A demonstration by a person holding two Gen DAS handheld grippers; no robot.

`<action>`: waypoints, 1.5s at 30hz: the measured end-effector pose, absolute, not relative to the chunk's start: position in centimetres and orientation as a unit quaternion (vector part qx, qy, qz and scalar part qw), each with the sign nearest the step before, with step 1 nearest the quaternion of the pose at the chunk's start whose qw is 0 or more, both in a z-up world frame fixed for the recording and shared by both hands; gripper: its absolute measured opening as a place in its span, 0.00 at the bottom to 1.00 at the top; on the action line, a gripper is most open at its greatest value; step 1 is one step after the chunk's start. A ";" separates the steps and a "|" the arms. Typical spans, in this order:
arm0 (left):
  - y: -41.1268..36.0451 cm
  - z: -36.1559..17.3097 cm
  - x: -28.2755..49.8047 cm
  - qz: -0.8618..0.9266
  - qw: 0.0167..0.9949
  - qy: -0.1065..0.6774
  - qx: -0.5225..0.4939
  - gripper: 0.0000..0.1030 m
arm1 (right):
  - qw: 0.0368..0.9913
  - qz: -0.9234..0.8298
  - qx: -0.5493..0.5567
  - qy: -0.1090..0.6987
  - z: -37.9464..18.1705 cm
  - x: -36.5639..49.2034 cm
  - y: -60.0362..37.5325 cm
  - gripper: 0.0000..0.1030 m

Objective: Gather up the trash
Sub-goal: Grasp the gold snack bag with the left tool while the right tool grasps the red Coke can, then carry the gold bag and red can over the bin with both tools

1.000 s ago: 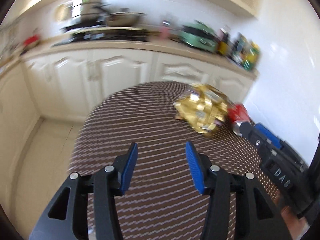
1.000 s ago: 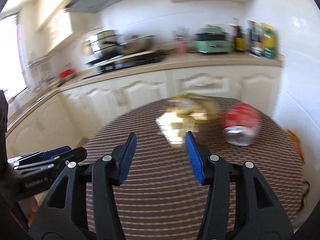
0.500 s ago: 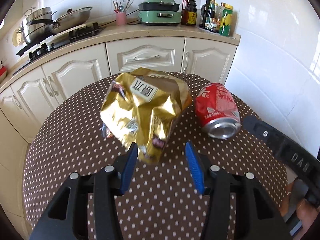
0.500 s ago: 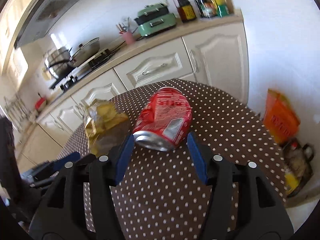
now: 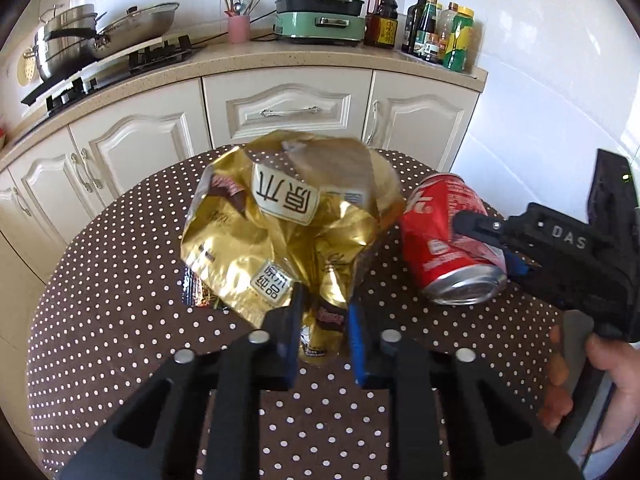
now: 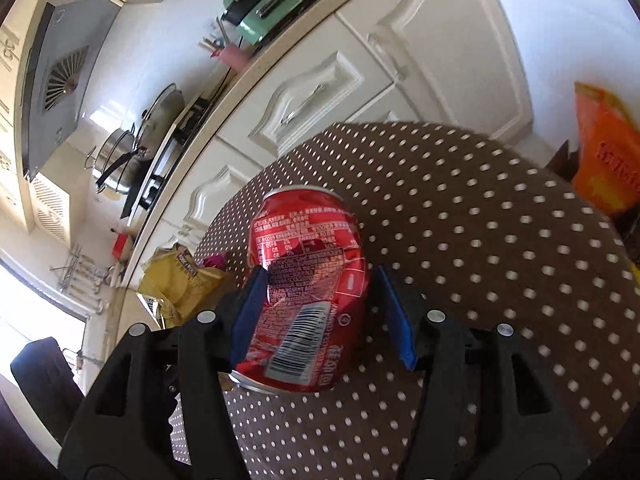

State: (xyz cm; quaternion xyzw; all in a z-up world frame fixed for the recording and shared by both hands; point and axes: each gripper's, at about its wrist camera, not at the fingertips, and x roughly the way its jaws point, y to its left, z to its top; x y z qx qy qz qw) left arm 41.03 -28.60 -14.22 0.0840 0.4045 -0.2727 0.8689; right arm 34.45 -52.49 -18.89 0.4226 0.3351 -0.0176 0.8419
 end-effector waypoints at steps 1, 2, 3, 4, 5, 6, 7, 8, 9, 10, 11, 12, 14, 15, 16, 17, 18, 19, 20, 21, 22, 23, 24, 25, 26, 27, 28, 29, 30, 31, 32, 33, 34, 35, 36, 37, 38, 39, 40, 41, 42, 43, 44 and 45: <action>-28.4 -14.3 41.2 -0.274 0.868 0.406 0.078 0.13 | 0.842 -0.015 0.422 0.335 -18.8 34.8 -52.4 0.55; -28.3 -14.3 41.3 -0.274 0.868 0.407 0.075 0.11 | 0.844 -0.014 0.416 0.337 -18.7 35.0 -52.3 0.54; -28.1 -14.3 41.3 -0.274 0.869 0.407 0.071 0.10 | 0.846 -0.013 0.412 0.339 -18.7 35.0 -52.1 0.54; -27.9 -14.2 41.3 -0.273 0.870 0.406 0.066 0.09 | 0.847 -0.011 0.407 0.341 -18.7 35.1 -52.0 0.50; -27.7 -14.1 41.3 -0.273 0.870 0.406 0.063 0.09 | 0.850 -0.004 0.403 0.340 -18.6 35.2 -51.7 0.47; -27.4 -13.9 41.4 -0.274 0.870 0.406 0.056 0.08 | 0.849 0.003 0.405 0.339 -18.6 35.4 -51.6 0.36; -27.1 -13.8 41.3 -0.273 0.871 0.406 0.050 0.07 | 0.850 0.013 0.408 0.334 -18.4 35.4 -51.4 0.34; -26.9 -13.6 41.3 -0.273 0.871 0.406 0.044 0.06 | 0.854 0.008 0.397 0.335 -18.1 35.3 -51.0 0.34; -26.6 -13.4 41.3 -0.275 0.871 0.406 0.037 0.06 | 0.860 0.007 0.386 0.335 -17.9 35.2 -50.7 0.33; -26.1 -13.1 41.2 -0.276 0.872 0.404 0.027 0.06 | 0.865 0.007 0.378 0.330 -17.6 35.0 -50.3 0.30; -25.7 -12.7 41.0 -0.277 0.873 0.401 0.020 0.05 | 0.870 0.003 0.369 0.326 -17.1 34.8 -49.9 0.30; -25.1 -12.3 40.7 -0.278 0.876 0.395 0.010 0.05 | 0.877 -0.002 0.355 0.323 -16.8 34.6 -49.6 0.28; -24.2 -11.4 40.2 -0.283 0.877 0.387 -0.003 0.05 | 0.891 -0.010 0.331 0.312 -15.7 34.1 -48.6 0.25; -23.4 -10.9 39.7 -0.285 0.879 0.382 -0.013 0.05 | 0.897 -0.011 0.319 0.304 -15.0 33.7 -47.9 0.24; -22.9 -10.4 39.4 -0.288 0.879 0.378 -0.020 0.05 | 0.904 -0.011 0.309 0.296 -14.3 33.3 -47.2 0.23; -22.1 -9.9 38.9 -0.302 0.877 0.371 -0.035 0.05 | 0.908 -0.011 0.303 0.289 -13.8 33.0 -46.6 0.23; -21.5 -9.7 38.6 -0.310 0.876 0.368 -0.045 0.05 | 0.914 -0.007 0.294 0.280 -13.1 32.6 -45.8 0.23; -20.5 -9.3 38.0 -0.317 0.874 0.363 -0.064 0.05 | 0.919 -0.001 0.287 0.272 -12.4 32.2 -45.0 0.23; -19.6 -9.1 37.6 -0.318 0.874 0.359 -0.076 0.05 | 0.923 0.006 0.280 0.263 -11.8 31.7 -44.1 0.23; -18.6 -8.9 37.0 -0.316 0.877 0.353 -0.085 0.05 | 0.926 0.012 0.273 0.259 -11.3 31.5 -43.3 0.23; -17.6 -8.7 36.4 -0.312 0.880 0.347 -0.091 0.05 | 0.929 0.017 0.267 0.254 -10.9 31.2 -42.5 0.23; -16.9 -8.5 36.2 -0.310 0.880 0.346 -0.097 0.05 | 0.933 0.025 0.260 0.248 -10.4 30.8 -41.2 0.23; -15.8 -8.3 35.7 -0.307 0.881 0.344 -0.108 0.05 | 0.934 0.032 0.255 0.246 -10.1 30.6 -40.4 0.23; -14.6 -8.2 35.3 -0.307 0.880 0.342 -0.119 0.05 | 0.935 0.041 0.252 0.244 -9.8 30.4 -39.5 0.23; -13.6 -8.0 34.8 -0.306 0.880 0.340 -0.125 0.05 | 0.936 0.049 0.250 0.243 -9.5 30.3 -38.5 0.23; -12.6 -7.9 34.5 -0.303 0.881 0.338 -0.129 0.05 | 0.937 0.062 0.242 0.243 -9.1 30.1 -37.0 0.23; -11.2 -7.7 34.0 -0.296 0.885 0.334 -0.136 0.05 | 0.938 0.069 0.236 0.243 -8.9 30.0 -35.9 0.23; -9.8 -7.6 33.5 -0.290 0.887 0.331 -0.140 0.05 | 0.939 0.075 0.233 0.243 -8.7 30.0 -35.0 0.23; -8.2 -7.6 33.1 -0.285 0.888 0.329 -0.152 0.05 | 0.939 0.090 0.225 0.244 -8.4 29.9 -33.2 0.23; -6.9 -7.6 32.8 -0.280 0.888 0.328 -0.161 0.05 | 0.939 0.099 0.220 0.245 -8.2 29.8 -32.0 0.23; -5.3 -7.7 32.4 -0.277 0.887 0.328 -0.170 0.05 | 0.939 0.107 0.217 0.244 -8.0 29.6 -31.0 0.23; -3.7 -7.9 32.2 -0.275 0.886 0.327 -0.179 0.05 | 0.938 0.122 0.211 0.245 -7.8 29.5 -29.3 0.23; -2.0 -8.2 31.8 -0.269 0.885 0.328 -0.192 0.05 | 0.937 0.137 0.207 0.247 -7.7 29.5 -27.6 0.23; -0.4 -8.4 31.5 -0.262 0.884 0.330 -0.203 0.05 | 0.936 0.146 0.204 0.247 -7.6 29.5 -26.4 0.23; 1.2 -8.8 31.1 -0.253 0.884 0.331 -0.212 0.05 | 0.934 0.161 0.197 0.249 -7.5 29.5 -24.5 0.23; 3.3 -9.2 30.5 -0.237 0.886 0.332 -0.222 0.05 | 0.932 0.177 0.189 0.253 -7.5 29.5 -22.3 0.23; 5.1 -9.6 29.9 -0.220 0.888 0.334 -0.226 0.05 | 0.930 0.190 0.183 0.256 -7.6 29.5 -20.4 0.23; 7.5 -10.2 29.1 -0.201 0.890 0.334 -0.234 0.05 | 0.927 0.204 0.176 0.260 -7.7 29.6 -18.6 0.23; 9.0 -10.6 28.8 -0.187 0.891 0.336 -0.242 0.05 | 0.924 0.217 0.169 0.265 -7.9 29.5 -16.9 0.23; 11.0 -11.3 28.1 -0.169 0.891 0.337 -0.252 0.05 | 0.921 0.229 0.163 0.270 -8.1 29.4 -15.1 0.23; 13.0 -11.9 27.3 -0.151 0.892 0.338 -0.260 0.05 | 0.917 0.243 0.153 0.276 -8.4 29.3 -13.0 0.23; 14.4 -12.4 26.9 -0.139 0.891 0.339 -0.267 0.05 | 0.915 0.253 0.146 0.280 -8.6 29.3 -11.6 0.23; 16.1 -13.0 26.4 -0.124 0.891 0.341 -0.274 0.05 | 0.911 0.264 0.137 0.286 -9.0 29.2 -9.7 0.23; 18.1 -13.9 25.6 -0.105 0.889 0.344 -0.283 0.05 | 0.907 0.276 0.126 0.292 -9.5 29.1 -7.5 0.23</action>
